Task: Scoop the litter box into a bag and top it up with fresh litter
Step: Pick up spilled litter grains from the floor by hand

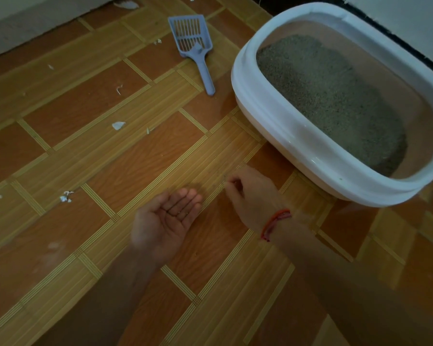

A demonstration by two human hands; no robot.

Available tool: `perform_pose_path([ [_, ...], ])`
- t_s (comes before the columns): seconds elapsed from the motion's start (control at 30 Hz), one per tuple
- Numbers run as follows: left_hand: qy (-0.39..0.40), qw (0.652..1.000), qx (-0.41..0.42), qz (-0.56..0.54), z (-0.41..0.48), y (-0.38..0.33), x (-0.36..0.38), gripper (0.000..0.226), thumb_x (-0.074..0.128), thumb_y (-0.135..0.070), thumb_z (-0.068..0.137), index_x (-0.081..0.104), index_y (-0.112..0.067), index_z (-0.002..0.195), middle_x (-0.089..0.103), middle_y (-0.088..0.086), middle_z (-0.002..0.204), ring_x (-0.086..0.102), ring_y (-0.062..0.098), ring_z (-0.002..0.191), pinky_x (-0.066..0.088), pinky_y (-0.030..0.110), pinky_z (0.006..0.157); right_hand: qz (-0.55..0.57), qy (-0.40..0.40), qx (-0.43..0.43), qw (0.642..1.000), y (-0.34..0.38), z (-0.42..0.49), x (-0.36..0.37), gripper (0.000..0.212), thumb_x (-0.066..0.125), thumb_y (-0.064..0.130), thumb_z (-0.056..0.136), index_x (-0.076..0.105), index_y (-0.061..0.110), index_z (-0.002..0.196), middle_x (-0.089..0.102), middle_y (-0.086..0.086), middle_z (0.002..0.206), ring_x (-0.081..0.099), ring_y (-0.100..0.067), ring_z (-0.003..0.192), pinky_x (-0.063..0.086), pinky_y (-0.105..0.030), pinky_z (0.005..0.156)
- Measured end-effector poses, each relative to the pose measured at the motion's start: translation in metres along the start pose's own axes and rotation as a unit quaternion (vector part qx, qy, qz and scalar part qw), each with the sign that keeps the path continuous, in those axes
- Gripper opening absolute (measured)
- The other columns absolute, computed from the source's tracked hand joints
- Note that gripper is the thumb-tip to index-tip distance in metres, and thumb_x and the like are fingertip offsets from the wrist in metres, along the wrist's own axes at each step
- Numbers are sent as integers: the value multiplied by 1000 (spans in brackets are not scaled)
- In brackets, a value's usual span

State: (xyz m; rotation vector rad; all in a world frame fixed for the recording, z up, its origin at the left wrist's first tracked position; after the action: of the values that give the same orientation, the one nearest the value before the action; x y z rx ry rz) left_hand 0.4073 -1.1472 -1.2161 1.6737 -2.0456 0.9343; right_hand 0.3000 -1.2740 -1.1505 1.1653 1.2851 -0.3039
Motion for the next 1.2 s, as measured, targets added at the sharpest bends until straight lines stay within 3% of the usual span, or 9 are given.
perform_pose_path([
  [0.23, 33, 999, 5, 32, 1, -1, 1, 37, 38, -21, 99, 64, 5, 94, 69, 16, 89, 71, 25, 85, 60, 33, 77, 61, 35, -68, 995, 65, -21, 19, 14, 51, 35, 96, 59, 24, 96, 58, 6, 100, 58, -14, 84, 50, -34, 74],
  [0.33, 27, 998, 12, 64, -3, -1, 4, 50, 35, -22, 100, 71, -2, 71, 68, 10, 72, 69, 19, 68, 58, 27, 68, 68, 56, -77, 993, 75, -21, 27, 14, 55, 34, 93, 60, 22, 98, 60, 1, 107, 61, -21, 90, 52, -39, 78],
  [0.4, 27, 998, 9, 58, -4, -1, 6, 55, 34, -22, 101, 71, -4, 65, 68, 8, 67, 68, 18, 61, 58, 25, 63, 68, 63, -80, 992, 77, -21, 31, 13, 61, 33, 90, 60, 22, 97, 59, 1, 107, 61, -22, 90, 52, -40, 79],
  [0.5, 35, 999, 0, 35, -4, 0, 6, 46, 36, -22, 100, 70, 1, 79, 69, 11, 74, 69, 20, 66, 58, 26, 66, 68, 62, -83, 992, 75, -23, 31, 12, 65, 30, 88, 61, 22, 96, 56, 2, 103, 61, -22, 89, 52, -41, 78],
  [0.67, 41, 998, 0, 38, -4, 2, 8, 48, 36, -22, 102, 72, 2, 80, 71, 14, 82, 71, 23, 78, 60, 30, 71, 86, 50, -97, 990, 70, -25, 21, 22, 62, 34, 88, 64, 30, 109, 58, 6, 100, 60, -13, 85, 53, -36, 78],
  [0.8, 6, 1000, 7, -6, -2, -2, 3, 44, 41, -18, 100, 73, 3, 78, 74, 16, 88, 73, 29, 92, 61, 37, 78, 51, -42, -23, 998, 20, -17, -11, 12, 62, 36, 89, 67, 31, 98, 58, 16, 87, 53, -1, 77, 51, -28, 76],
  [0.97, -22, 999, 21, -23, -5, -10, 2, 40, 43, -17, 100, 72, 3, 82, 74, 17, 94, 73, 30, 95, 61, 39, 77, -27, 4, 80, 996, -37, -11, -9, 6, 60, 29, 92, 65, 32, 93, 50, 17, 82, 51, -4, 81, 48, -26, 77],
  [1.2, -18, 999, 18, -40, -9, -12, 7, 45, 42, -19, 100, 74, 3, 78, 75, 16, 94, 73, 29, 93, 60, 40, 78, -16, 19, 67, 997, -32, -2, 5, 6, 61, 35, 91, 65, 33, 88, 55, 16, 81, 53, -6, 81, 50, -28, 76],
])
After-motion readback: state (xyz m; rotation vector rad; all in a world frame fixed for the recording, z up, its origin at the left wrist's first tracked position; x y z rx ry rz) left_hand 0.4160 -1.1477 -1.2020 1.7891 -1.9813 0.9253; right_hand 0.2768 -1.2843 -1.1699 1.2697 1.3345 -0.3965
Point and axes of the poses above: each hand's wrist, its own z-axis towards the middle knuckle, its own x-axis out of the palm, y = z × x, the point moved 9 cm from there along z, towards the middle knuckle
